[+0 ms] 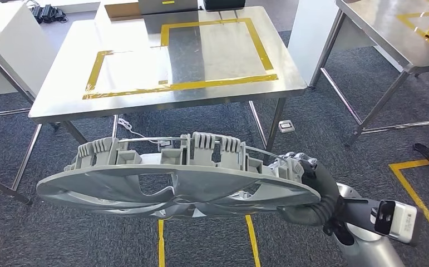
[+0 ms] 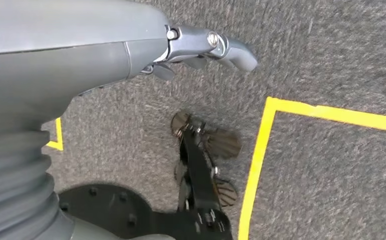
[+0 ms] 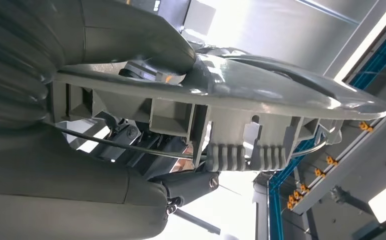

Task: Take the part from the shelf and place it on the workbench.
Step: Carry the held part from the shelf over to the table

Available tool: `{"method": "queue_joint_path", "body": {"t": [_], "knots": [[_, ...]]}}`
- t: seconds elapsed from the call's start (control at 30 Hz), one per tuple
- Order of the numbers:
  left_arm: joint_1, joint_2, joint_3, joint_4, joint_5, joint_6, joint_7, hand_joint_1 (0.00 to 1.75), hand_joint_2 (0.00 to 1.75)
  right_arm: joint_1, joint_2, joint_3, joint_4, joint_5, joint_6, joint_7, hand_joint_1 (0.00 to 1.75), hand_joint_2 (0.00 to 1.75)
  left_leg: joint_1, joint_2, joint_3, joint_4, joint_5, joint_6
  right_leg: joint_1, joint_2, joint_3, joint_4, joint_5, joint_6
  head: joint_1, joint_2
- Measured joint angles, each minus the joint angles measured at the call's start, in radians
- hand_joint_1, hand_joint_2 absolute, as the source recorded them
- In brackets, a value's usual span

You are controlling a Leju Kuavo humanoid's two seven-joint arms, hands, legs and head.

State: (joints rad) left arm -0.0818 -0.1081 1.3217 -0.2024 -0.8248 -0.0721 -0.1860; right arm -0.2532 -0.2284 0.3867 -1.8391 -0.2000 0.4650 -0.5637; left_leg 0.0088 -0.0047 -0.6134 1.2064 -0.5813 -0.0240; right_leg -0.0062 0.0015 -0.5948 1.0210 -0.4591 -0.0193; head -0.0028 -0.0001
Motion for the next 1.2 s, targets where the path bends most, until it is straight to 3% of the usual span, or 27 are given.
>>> {"method": "queue_joint_path", "body": {"t": [0.07,0.1,0.13,0.2,0.23,0.3,0.4,0.47,0.57,0.6,0.63,0.7,0.77,0.83,0.93,1.03,1.1,1.13,1.2], "knots": [[0.003,0.001,0.0,0.0,0.002,0.0,-0.002,0.0,1.75,0.001,0.0,0.0,0.002,0.0,0.002,0.0,1.75,1.75,0.0,0.0,-0.07,0.09,-0.036,-0.004,0.002,0.001,0.013,0.0,-0.013,-0.003,-0.002,0.0],[0.004,0.001,0.0,0.0,0.002,0.0,-0.002,0.0,1.75,0.001,0.0,0.001,0.004,0.0,0.002,0.0,1.75,1.75,0.0,0.0,-0.085,0.091,-0.03,-0.002,0.003,0.002,0.022,0.0,-0.02,-0.003,-0.003,0.0],[0.006,0.001,0.0,0.0,0.003,0.0,-0.002,0.0,1.75,0.002,0.0,0.001,0.005,-0.001,0.002,0.0,1.75,1.75,0.0,0.0,-0.082,0.059,-0.002,0.002,0.004,0.002,0.032,0.0,-0.027,-0.002,-0.004,0.0],[0.007,0.002,0.0,0.0,0.003,0.0,-0.003,0.0,1.75,0.002,0.0,0.001,0.006,-0.001,0.002,0.0,1.75,1.75,-0.003,0.0,-0.046,-0.069,0.088,0.014,0.006,0.002,0.055,0.001,-0.044,0.002,-0.005,0.0],[0.007,0.002,0.0,0.0,0.003,0.0,-0.003,0.0,1.75,0.002,0.0,0.002,0.006,-0.001,0.001,0.0,1.75,1.75,-0.005,0.0,-0.03,-0.122,0.113,0.02,0.007,0.003,0.062,0.002,-0.051,0.007,-0.006,0.0],[0.008,0.003,0.0,0.0,0.003,0.0,-0.004,0.0,1.75,0.003,0.001,0.002,0.007,0.001,-0.001,0.002,1.75,1.75,-0.009,0.0,-0.015,-0.168,0.131,0.03,0.009,0.003,0.068,0.006,-0.061,0.019,-0.007,0.0],[0.009,0.002,0.0,0.0,0.003,-0.001,-0.005,0.0,1.75,0.005,0.001,0.002,0.008,0.006,-0.004,0.002,1.75,1.75,-0.005,-0.001,0.003,-0.173,0.133,0.047,0.009,0.003,0.069,0.032,-0.066,0.037,-0.005,0.0],[0.008,0.002,0.0,0.0,0.003,-0.001,-0.007,0.0,1.75,0.003,0.002,0.002,0.008,0.008,-0.005,0.0,1.75,1.75,-0.002,-0.002,0.016,-0.176,0.128,0.057,0.006,0.002,0.028,0.11,-0.094,0.046,-0.001,0.0],[0.008,0.002,0.0,-0.001,0.003,-0.002,-0.009,0.0,1.75,0.004,0.003,0.003,0.008,0.012,-0.007,0.005,1.75,1.75,-0.002,-0.002,0.025,-0.175,0.114,0.062,0.0,0.002,-0.086,0.274,-0.16,0.059,0.004,0.0],[0.008,0.002,0.0,0.0,0.003,-0.002,-0.009,0.0,1.75,0.005,0.004,0.003,0.008,0.014,-0.008,0.01,1.75,1.75,-0.002,-0.003,0.03,-0.175,0.108,0.061,-0.001,0.002,-0.106,0.284,-0.155,0.061,0.005,0.0],[0.008,0.002,0.0,0.0,0.003,-0.002,-0.009,0.0,1.75,0.005,0.005,0.004,0.008,0.015,-0.01,0.014,1.75,1.75,-0.002,-0.003,0.037,-0.175,0.102,0.059,-0.002,0.002,-0.106,0.257,-0.126,0.061,0.006,0.0],[0.008,0.001,0.0,0.0,0.003,-0.003,-0.009,0.0,1.75,0.005,0.006,0.004,0.008,0.017,-0.011,0.017,1.75,1.75,-0.002,-0.004,0.055,-0.175,0.088,0.053,-0.002,0.002,-0.064,0.124,-0.033,0.054,0.009,0.0],[0.006,0.001,0.0,0.0,0.002,-0.003,-0.008,0.0,1.75,0.006,0.008,0.004,0.008,0.017,-0.012,0.017,1.75,1.75,-0.003,-0.004,0.065,-0.176,0.077,0.043,0.004,0.0,-0.028,0.026,-0.002,0.044,0.011,0.0],[0.006,0.002,0.0,0.0,0.002,-0.003,-0.007,0.0,1.75,0.008,0.01,0.004,0.007,0.017,-0.012,0.017,1.75,1.75,-0.005,-0.003,0.071,-0.17,0.076,0.03,0.008,0.0,-0.023,0.007,-0.009,0.03,0.011,0.0],[0.006,0.002,0.0,0.0,0.002,-0.003,-0.004,0.0,1.75,0.01,0.012,0.004,0.004,0.017,-0.012,0.019,1.75,1.75,-0.005,-0.002,0.064,-0.13,0.063,0.012,0.002,0.0,0.003,-0.001,-0.001,0.009,0.007,0.0],[0.003,0.003,0.0,0.0,0.001,-0.003,-0.003,0.0,1.75,0.011,0.015,0.004,0.002,0.014,-0.012,0.018,1.75,1.75,-0.001,-0.001,-0.026,0.024,-0.006,0.001,0.001,-0.001,0.023,-0.003,-0.015,-0.002,-0.001,0.0],[0.006,0.004,0.0,0.0,0.001,-0.003,-0.002,0.0,1.75,0.015,0.017,0.005,0.002,0.013,-0.012,0.019,1.75,1.75,0.0,-0.001,-0.084,0.095,-0.022,0.001,0.001,0.001,0.034,-0.003,-0.027,-0.002,-0.003,0.0],[0.007,0.004,0.0,0.0,0.001,-0.003,-0.002,0.0,1.75,0.017,0.017,0.005,0.002,0.013,-0.012,0.019,1.75,1.75,0.0,-0.001,-0.091,0.081,-0.001,0.003,0.001,0.002,0.042,-0.003,-0.034,0.0,-0.004,0.0],[0.009,0.004,0.0,0.0,0.001,-0.003,-0.001,0.0,1.75,0.018,0.017,0.005,0.002,0.012,-0.012,0.019,1.75,1.75,0.001,0.0,-0.058,-0.037,0.089,0.004,0.0,0.002,0.063,-0.003,-0.05,0.006,-0.005,0.0]]}}
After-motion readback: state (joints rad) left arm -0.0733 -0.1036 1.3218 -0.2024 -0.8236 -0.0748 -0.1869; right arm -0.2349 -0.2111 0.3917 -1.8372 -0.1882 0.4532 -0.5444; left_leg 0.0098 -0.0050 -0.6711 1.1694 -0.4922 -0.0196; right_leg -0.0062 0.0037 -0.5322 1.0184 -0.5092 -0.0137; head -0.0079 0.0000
